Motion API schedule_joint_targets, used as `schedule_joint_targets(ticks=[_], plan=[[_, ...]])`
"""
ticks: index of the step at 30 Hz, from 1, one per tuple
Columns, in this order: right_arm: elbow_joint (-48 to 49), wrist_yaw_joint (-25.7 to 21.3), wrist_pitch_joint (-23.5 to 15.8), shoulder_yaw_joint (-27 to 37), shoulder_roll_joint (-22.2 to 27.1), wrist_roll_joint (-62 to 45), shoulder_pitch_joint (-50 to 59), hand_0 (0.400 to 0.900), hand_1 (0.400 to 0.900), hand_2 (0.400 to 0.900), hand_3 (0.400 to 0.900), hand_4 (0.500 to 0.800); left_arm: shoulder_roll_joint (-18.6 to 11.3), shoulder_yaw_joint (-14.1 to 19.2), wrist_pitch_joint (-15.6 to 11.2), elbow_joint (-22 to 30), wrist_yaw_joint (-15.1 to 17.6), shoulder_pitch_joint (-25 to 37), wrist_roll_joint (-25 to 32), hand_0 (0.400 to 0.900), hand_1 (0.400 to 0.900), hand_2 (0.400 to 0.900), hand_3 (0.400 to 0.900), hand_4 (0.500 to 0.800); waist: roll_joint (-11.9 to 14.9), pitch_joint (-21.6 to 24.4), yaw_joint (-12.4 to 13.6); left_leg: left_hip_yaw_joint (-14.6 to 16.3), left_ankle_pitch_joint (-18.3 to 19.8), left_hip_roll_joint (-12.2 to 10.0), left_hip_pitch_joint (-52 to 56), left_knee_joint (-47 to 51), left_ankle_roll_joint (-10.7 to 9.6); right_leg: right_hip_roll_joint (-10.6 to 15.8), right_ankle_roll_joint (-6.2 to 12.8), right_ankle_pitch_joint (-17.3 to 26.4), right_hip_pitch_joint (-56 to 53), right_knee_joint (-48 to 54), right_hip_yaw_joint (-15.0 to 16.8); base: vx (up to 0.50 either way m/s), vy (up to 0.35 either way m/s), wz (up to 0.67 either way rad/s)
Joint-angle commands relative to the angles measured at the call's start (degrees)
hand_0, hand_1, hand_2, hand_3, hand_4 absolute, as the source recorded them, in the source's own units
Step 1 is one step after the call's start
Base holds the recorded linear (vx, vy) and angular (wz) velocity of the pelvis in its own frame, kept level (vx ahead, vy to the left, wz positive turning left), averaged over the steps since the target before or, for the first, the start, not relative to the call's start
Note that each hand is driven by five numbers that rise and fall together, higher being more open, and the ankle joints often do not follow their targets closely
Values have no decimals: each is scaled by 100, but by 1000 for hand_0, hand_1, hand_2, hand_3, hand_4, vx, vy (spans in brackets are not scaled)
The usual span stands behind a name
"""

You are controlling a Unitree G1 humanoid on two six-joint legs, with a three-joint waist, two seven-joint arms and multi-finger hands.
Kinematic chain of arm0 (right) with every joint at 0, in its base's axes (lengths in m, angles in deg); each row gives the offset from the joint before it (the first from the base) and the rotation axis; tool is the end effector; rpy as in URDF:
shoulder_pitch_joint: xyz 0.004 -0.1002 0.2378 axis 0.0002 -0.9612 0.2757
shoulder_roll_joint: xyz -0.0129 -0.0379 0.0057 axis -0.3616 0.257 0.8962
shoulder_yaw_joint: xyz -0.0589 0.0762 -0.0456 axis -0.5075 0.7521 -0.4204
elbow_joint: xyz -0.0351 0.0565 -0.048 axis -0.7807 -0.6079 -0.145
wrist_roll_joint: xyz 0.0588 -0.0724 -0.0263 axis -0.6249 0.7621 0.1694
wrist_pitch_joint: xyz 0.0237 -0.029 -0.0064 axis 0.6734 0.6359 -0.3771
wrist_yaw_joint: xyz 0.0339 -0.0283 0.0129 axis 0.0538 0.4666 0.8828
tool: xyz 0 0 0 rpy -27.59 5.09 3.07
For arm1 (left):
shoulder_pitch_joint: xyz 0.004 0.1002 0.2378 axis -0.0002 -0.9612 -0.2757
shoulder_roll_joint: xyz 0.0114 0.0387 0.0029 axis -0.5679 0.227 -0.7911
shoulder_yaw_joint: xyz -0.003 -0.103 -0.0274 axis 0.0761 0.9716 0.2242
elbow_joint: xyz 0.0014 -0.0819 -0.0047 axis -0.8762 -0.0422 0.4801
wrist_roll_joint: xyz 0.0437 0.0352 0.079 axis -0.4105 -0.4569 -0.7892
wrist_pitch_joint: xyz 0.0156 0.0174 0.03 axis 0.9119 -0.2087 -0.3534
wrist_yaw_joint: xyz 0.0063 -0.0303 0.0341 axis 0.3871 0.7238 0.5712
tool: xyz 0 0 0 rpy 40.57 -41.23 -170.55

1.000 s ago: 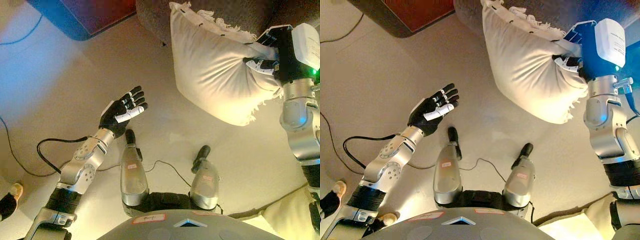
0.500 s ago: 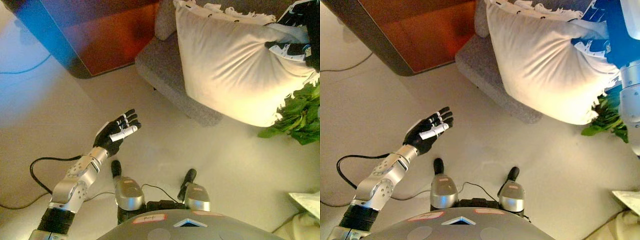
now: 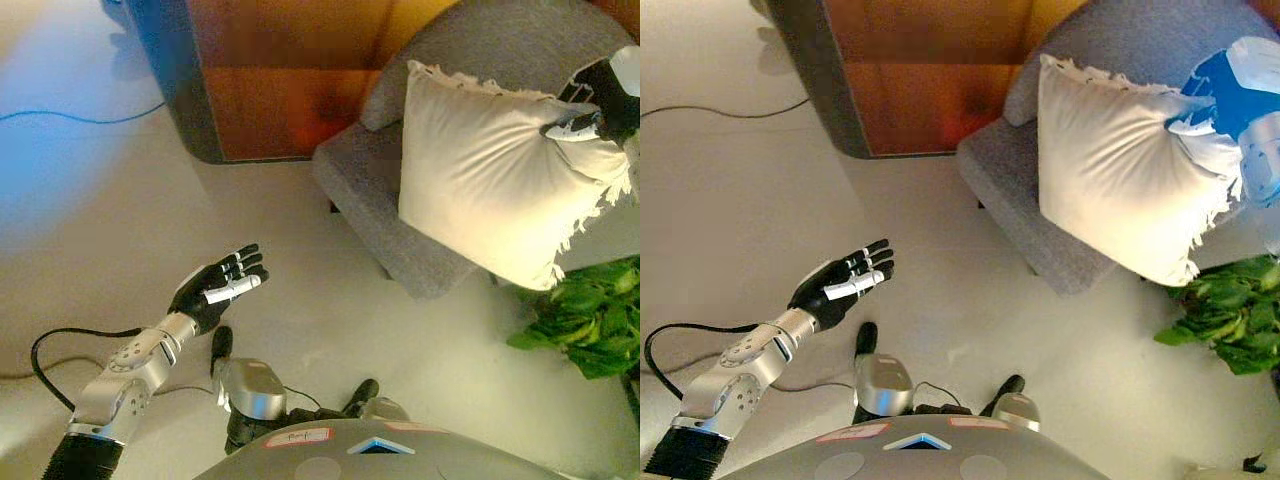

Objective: Pick up the pillow and put it on the sofa.

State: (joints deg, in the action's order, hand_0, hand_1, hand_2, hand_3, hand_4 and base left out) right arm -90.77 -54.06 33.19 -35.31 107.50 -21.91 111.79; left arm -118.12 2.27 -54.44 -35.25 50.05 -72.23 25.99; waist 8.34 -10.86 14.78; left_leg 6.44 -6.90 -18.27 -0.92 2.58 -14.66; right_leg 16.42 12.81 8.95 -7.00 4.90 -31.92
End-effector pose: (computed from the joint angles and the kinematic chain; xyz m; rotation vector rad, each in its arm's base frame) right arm 0.2805 -0.3427 0.1922 -1.4694 0.1479 -0.2643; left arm 0.1342 0.2617 0.0328 -0.1295 0.5158 -0.2393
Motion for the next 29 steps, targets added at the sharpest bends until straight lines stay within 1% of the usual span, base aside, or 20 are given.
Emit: schedule_joint_targets(ticks=[1, 3, 4, 5, 7, 8, 9, 10, 11, 12, 14, 18, 19, 21, 23, 24, 25, 26, 28, 29], plan=[[-528, -575, 519, -82, 467, -96, 2209, 400, 400, 400, 400, 500, -392, 50, -218, 761, -423, 312, -167, 900, 900, 900, 900, 800, 130, 316, 383, -19, 173, -60, 304, 189, 431, 285, 219, 286, 115, -114, -76, 21, -137, 16], [-1052, -560, 793, -306, 459, 24, 2485, 400, 400, 400, 400, 500, -465, 111, -188, 774, -536, 323, -206, 900, 900, 900, 900, 800, 113, 261, 510, -144, 138, -65, 203, 215, 415, 267, 219, 297, 127, -96, -139, 30, -140, 13], [-1253, -499, 942, -378, 443, 45, 2609, 400, 400, 400, 400, 500, -499, 129, -200, 782, -539, 320, -192, 900, 900, 900, 900, 800, 106, 239, 544, -188, 134, -63, 166, 216, 414, 261, 219, 301, 143, -90, -137, 20, -143, 10], [-1445, -452, 1149, -446, 412, 101, 2733, 900, 900, 900, 900, 800, -533, 145, -210, 781, -543, 330, -172, 900, 900, 900, 900, 800, 100, 210, 578, -225, 128, -60, 130, 216, 414, 259, 219, 307, 167, -86, -131, -12, -140, 4], [-1939, -478, 1811, -467, 338, -53, 2929, 900, 900, 900, 900, 800, -658, 242, -239, 816, -606, 410, -77, 900, 900, 900, 900, 800, 66, 77, 661, -326, 119, -79, 5, 220, 403, 260, 219, 326, 231, -71, -117, -81, -153, 2], [-2038, -502, 1998, -413, 323, -124, 2951, 900, 900, 900, 900, 800, -702, 278, -251, 833, -631, 443, -33, 900, 900, 900, 900, 800, 57, 39, 681, -350, 113, -85, -43, 220, 397, 263, 219, 330, 252, -68, -125, -143, -151, 5], [-2254, -647, 2108, -298, 293, -158, 2964, 900, 900, 900, 900, 800, -752, 337, -237, 919, -676, 500, 31, 900, 900, 900, 900, 800, 36, -54, 740, -403, 94, -96, -150, 223, 393, 266, 219, 351, 294, -53, -131, -114, -112, 6], [-2272, -738, 2163, -290, 291, -164, 2984, 900, 900, 900, 900, 800, -771, 353, -219, 961, -672, 517, 57, 900, 900, 900, 900, 800, 35, -84, 755, -418, 82, -98, -185, 224, 391, 266, 219, 361, 313, -49, -136, -142, -94, 7], [-2286, -1119, 2181, -290, 303, -157, 3106, 900, 900, 900, 900, 800, -779, 368, -229, 998, -687, 542, 75, 900, 900, 900, 900, 800, -10, -150, 775, -438, 62, -108, -253, 227, 393, 262, 219, 367, 344, -39, -146, -93, -32, 3], [-2285, -1254, 2185, -292, 299, -225, 3141, 900, 900, 900, 900, 800, -777, 370, -219, 1016, -678, 547, 67, 900, 900, 900, 900, 800, -27, -169, 773, -439, 59, -111, -266, 227, 395, 263, 219, 371, 351, -38, -145, -102, -21, 2], [-2324, -1408, 2272, -196, 276, -134, 3217, 900, 900, 900, 900, 800, -817, 331, -215, 1007, -633, 581, 109, 900, 900, 900, 900, 800, -67, -191, 762, -422, 45, -140, -322, 224, 389, 278, 219, 382, 388, -37, -118, -42, -5, -2], [-2236, -1772, 2170, -111, 337, -94, 3060, 900, 900, 900, 900, 800, -794, 314, -167, 1114, -628, 547, 157, 900, 900, 900, 900, 800, -62, -130, 729, -384, 40, -194, -285, 208, 402, 289, 219, 382, 353, -38, -90, 36, 0, -8], [-2194, -1830, 2085, -48, 372, -152, 3013, 900, 900, 900, 900, 800, -776, 266, -169, 1139, -603, 524, 137, 900, 900, 900, 900, 800, -58, -83, 700, -364, 44, -213, -257, 200, 403, 296, 219, 388, 334, -38, -70, 63, 21, -7], [-2048, -2102, 1744, 73, 423, -361, 2887, 900, 900, 900, 900, 800, -771, 200, -192, 1138, -575, 498, 169, 900, 900, 900, 900, 800, -60, -13, 655, -336, 54, -230, -203, 200, 409, 295, 219, 379, 286, -35, -37, 80, 46, -9], [-1697, -2361, 1439, 258, 435, -664, 2721, 900, 900, 900, 900, 800, -771, 153, -224, 1143, -527, 468, 189, 900, 900, 900, 900, 800, -45, 69, 608, -306, 64, -224, -152, 194, 421, 293, 219, 361, 222, -31, -26, 78, 70, -10], [-1438, -2501, 1219, 402, 410, -816, 2598, 900, 900, 900, 900, 800, -730, 121, -245, 1124, -498, 451, 216, 900, 900, 900, 900, 800, -28, 142, 552, -274, 76, -214, -102, 193, 432, 287, 219, 343, 184, -31, 3, 75, 99, -14], [-1217, -2540, 995, 590, 383, -879, 2433, 900, 900, 900, 900, 800, -693, 100, -253, 1116, -492, 439, 227, 900, 900, 900, 900, 800, -23, 205, 506, -237, 88, -209, -60, 193, 441, 287, 219, 328, 154, -29, 19, 60, 108, -16], [-998, -2467, 797, 807, 357, -846, 2221, 900, 900, 900, 900, 800, -665, 88, -295, 1100, -514, 418, 193, 900, 900, 900, 900, 800, -18, 252, 471, -207, 102, -204, -21, 191, 451, 291, 219, 319, 128, -27, 35, 39, 121, -18], [-331, -2562, 450, 1247, 278, -1039, 1634, 900, 900, 900, 900, 800, -571, 9, -379, 1096, -437, 375, 113, 900, 900, 900, 900, 800, -43, 341, 326, -160, 158, -162, 107, 179, 493, 311, 219, 322, 97, -35, 122, 16, 128, -23], [-80, -2518, 333, 1483, 220, -1094, 1357, 900, 900, 900, 900, 800, -558, -38, -415, 1075, -395, 378, 126, 900, 900, 900, 900, 800, -51, 366, 269, -128, 184, -151, 162, 169, 510, 319, 219, 323, 87, -44, 156, -2, 79, -17]])
